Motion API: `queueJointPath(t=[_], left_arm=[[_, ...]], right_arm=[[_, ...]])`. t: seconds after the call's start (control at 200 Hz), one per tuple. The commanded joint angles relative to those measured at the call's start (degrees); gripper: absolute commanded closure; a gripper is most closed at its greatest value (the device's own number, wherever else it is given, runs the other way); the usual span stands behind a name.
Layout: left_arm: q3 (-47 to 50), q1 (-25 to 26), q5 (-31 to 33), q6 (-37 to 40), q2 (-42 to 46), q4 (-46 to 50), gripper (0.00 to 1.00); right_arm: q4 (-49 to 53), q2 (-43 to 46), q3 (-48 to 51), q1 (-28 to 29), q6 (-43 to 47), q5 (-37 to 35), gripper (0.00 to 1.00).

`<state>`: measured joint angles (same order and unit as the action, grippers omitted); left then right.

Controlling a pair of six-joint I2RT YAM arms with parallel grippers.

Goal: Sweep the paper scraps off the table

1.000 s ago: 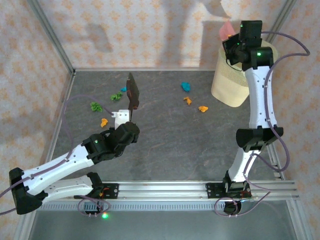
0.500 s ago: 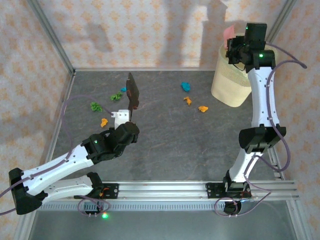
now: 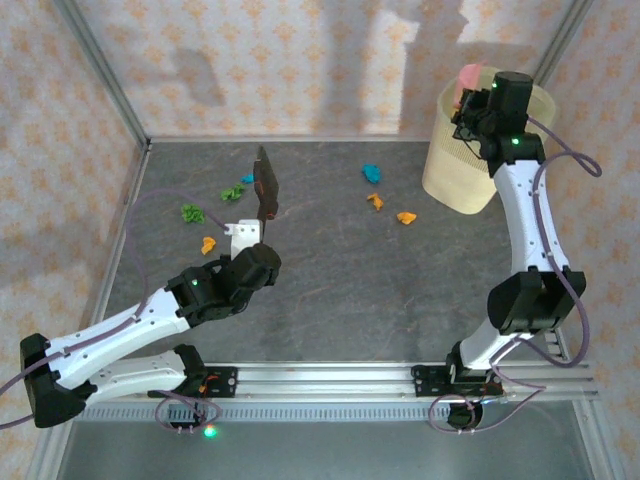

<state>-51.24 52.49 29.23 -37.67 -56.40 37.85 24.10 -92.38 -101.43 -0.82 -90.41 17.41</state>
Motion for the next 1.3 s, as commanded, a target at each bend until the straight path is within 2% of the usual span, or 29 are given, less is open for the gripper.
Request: queueJointPath(t=[0.0,0.26,0.45,0.651,0.741,0.831,1.036,1.166,1.291], left_arm=[[0.2,-0.1,4.1,-0.6,0.3,-2.1,1.0],[0.1,-0.1,3.8,-0.6,0.0,-2.2,1.0],[0.3,0.0,4.0,-0.7,0.3,-2.2,1.0],[0.4,0.0,4.3,-0.8,0.4,-2.2,1.0],[0.5,0.0,4.4,-0.9,0.4,-2.3,1.0],[0.6,0.0,4.7,-1.0,0.4,-2.3,1.0],[1.2,0.0,6.0,-1.6,1.1,-2.4,1.0],[2.0,0.0,8.0,-2.8,2.7,-2.0,1.0],[3.1,0.0,10.7,-4.3,5.5,-1.3,1.0]], right_arm=[[-11.4,3.7,4.3,-0.4,-4.5,-2.7,1.0],[-17.2,9.5,10.1,-0.4,-5.7,-6.2,1.0],[-25.6,11.4,12.7,-0.4,-5.3,-3.6,1.0],[-26.6,15.5,18.5,-0.4,-3.4,-4.9,1.0],[-19.3,15.8,14.6,-0.1,4.5,-1.6,1.0],[-12.7,16.4,10.5,2.7,14.4,-0.3,1.0],[5.4,17.5,1.3,17.6,41.6,-7.5,1.0],[12.8,17.5,1.4,24.0,50.9,-10.2,1.0],[17.8,19.1,5.6,28.3,58.4,-12.0,1.0]])
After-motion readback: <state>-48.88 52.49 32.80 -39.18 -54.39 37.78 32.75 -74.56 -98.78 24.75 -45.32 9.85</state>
